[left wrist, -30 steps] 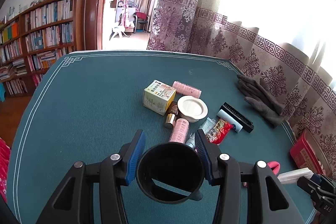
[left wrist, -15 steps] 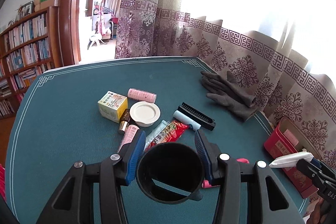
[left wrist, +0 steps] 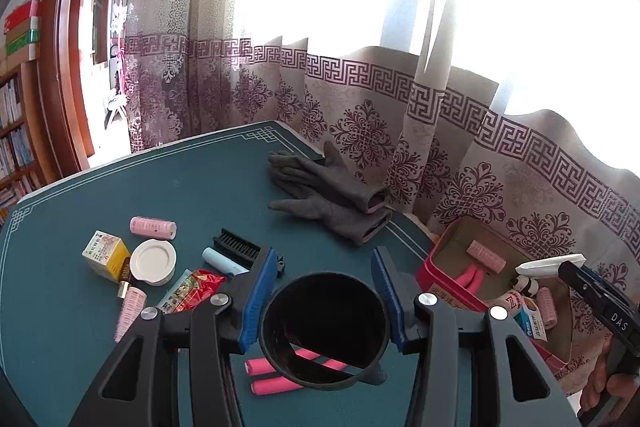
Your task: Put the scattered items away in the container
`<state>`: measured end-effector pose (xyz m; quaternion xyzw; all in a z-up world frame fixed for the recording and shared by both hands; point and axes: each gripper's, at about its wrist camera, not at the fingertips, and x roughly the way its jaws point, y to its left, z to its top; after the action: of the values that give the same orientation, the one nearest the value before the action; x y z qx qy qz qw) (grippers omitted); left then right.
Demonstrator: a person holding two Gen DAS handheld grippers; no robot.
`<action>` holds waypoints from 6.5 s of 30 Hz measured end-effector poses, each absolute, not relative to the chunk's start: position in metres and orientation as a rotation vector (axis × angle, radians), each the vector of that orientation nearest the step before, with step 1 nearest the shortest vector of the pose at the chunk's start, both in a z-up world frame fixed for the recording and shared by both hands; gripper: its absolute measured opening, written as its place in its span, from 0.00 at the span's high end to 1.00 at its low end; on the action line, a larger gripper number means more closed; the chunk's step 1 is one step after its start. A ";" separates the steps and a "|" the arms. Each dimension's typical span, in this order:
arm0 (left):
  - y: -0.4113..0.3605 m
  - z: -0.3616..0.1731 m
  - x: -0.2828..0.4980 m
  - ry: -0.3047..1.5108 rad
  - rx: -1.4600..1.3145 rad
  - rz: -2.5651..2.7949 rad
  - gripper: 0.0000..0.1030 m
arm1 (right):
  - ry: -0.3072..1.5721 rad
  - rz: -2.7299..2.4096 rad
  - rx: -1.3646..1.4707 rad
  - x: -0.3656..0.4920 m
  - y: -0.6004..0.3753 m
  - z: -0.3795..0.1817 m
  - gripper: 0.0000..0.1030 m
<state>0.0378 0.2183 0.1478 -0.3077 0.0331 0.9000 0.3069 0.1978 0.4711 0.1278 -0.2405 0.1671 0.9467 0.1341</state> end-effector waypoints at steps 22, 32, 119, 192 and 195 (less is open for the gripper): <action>0.364 0.152 0.063 0.203 -0.766 2.154 0.51 | 0.459 2.663 -0.723 0.212 0.511 0.106 0.48; 0.380 0.147 0.061 0.223 -0.776 2.141 0.49 | 0.478 2.667 -0.742 0.208 0.515 0.103 0.48; 0.295 0.068 0.074 0.271 -0.859 2.165 0.51 | 0.467 2.698 -0.756 0.205 0.497 0.102 0.42; 0.149 0.114 0.083 0.044 -0.825 2.547 0.00 | 0.353 2.914 -0.723 0.250 0.394 0.127 0.22; 0.123 0.107 0.073 -0.006 -0.873 2.581 0.00 | 0.318 2.932 -0.778 0.244 0.377 0.123 0.22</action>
<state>0.0729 0.1227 0.1069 -0.3133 -0.0021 0.9268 0.2068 0.2437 0.3768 0.1226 -0.2548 0.1041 0.9603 0.0456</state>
